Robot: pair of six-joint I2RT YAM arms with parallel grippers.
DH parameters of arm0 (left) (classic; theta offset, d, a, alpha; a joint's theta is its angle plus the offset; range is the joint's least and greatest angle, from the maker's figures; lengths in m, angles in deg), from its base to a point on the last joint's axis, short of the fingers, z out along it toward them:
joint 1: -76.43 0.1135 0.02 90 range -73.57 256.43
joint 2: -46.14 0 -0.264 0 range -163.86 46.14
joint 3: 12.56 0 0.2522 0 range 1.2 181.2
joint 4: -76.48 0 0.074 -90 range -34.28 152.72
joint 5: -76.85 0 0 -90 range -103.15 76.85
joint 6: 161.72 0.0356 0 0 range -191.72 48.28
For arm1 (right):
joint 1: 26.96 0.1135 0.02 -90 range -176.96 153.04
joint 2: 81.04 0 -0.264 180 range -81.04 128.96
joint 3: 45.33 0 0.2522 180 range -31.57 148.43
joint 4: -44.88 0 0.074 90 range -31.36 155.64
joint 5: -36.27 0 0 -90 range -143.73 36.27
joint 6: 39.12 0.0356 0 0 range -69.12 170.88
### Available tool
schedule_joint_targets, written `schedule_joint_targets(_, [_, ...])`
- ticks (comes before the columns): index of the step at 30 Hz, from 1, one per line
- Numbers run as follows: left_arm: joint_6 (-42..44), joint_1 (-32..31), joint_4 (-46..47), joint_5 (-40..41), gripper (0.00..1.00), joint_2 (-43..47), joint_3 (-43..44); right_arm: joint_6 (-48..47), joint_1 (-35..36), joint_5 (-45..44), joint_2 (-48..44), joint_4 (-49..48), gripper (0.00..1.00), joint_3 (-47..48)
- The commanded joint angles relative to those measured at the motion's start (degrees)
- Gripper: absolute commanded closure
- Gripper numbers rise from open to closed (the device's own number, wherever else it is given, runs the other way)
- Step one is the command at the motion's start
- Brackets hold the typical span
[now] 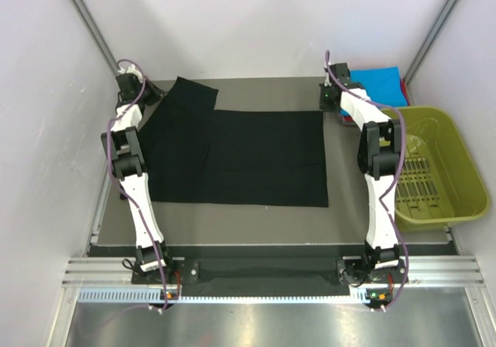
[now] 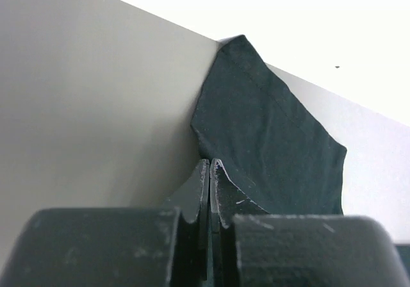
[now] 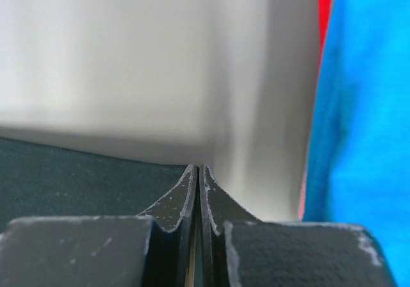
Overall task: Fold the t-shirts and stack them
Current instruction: Fold the tshirt
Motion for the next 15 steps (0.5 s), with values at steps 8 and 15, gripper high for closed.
schedule_joint_targets(8, [-0.3,1.1,9.2,-2.0,1.0,3.5,-2.1,-0.4,-0.4,-4.3,-7.9,-7.7,1.0,-5.3])
schedule_joint_targets(15, [0.0,2.0,10.5,-3.2,1.0,7.2,-5.6,-1.5,-0.5,-3.9,-10.5,-11.5,1.0,-11.0])
